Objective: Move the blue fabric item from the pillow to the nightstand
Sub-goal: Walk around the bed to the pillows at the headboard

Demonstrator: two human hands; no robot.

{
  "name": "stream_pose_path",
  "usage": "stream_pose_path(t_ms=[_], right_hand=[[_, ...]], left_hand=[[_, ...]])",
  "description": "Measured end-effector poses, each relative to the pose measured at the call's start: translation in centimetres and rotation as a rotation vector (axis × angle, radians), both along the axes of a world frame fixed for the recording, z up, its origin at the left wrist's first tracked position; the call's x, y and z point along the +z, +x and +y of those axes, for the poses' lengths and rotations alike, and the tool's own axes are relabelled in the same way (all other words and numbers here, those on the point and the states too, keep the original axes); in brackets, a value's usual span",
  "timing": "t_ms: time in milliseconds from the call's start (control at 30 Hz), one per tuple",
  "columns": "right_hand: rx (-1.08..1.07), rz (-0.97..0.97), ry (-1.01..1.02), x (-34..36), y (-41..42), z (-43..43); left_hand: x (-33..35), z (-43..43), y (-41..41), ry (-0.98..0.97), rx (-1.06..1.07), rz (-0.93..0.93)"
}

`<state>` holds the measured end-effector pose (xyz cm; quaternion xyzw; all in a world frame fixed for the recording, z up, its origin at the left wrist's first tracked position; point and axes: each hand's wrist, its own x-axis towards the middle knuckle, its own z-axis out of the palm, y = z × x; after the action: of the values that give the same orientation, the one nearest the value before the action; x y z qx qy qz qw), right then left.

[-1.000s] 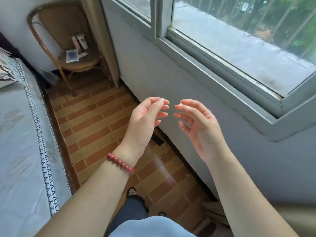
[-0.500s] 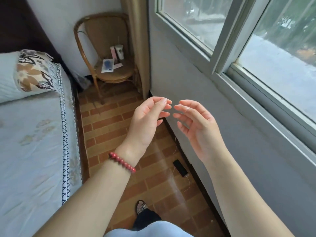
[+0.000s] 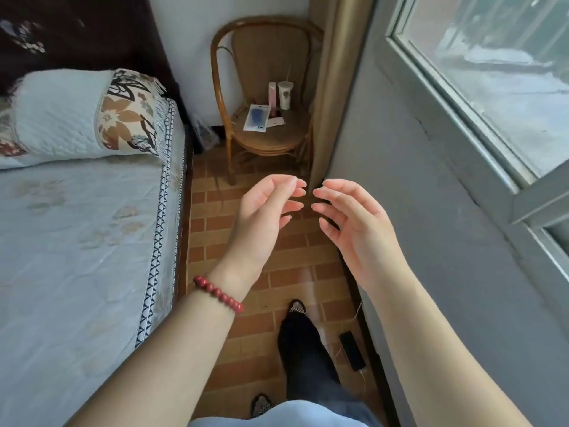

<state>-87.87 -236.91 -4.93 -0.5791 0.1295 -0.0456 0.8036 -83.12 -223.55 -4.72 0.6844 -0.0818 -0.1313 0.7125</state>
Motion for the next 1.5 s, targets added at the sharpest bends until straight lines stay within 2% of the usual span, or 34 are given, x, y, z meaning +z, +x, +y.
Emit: stream_pose_path(t_ms=[267,700,1000,1200,1500], right_hand=[[0.102,-0.051,-0.013,1.8,17.6,-3.9],[0.279,-0.022,0.0,1.1,35.4,-3.9],[0.33,-0.058,-0.057,0.8,50.2,-0.9],[0.368,-0.051,-0.076,2.6,61.2,4.0],[0.491,-0.059,-0.04,2.9,70.0,10.0]], left_hand=[[1.7,-3.6,15.8,0.018,0.114,-0.038],[1.3,-3.6,31.0,-0.008,0.306,-0.004],[0.8,-0.8,45.5,-0.048,0.318,-0.021],[2.3,3.8,55.7,-0.082,0.407,-0.027],[2.1,9.6,63.8,-0.092,0.557,-0.012]])
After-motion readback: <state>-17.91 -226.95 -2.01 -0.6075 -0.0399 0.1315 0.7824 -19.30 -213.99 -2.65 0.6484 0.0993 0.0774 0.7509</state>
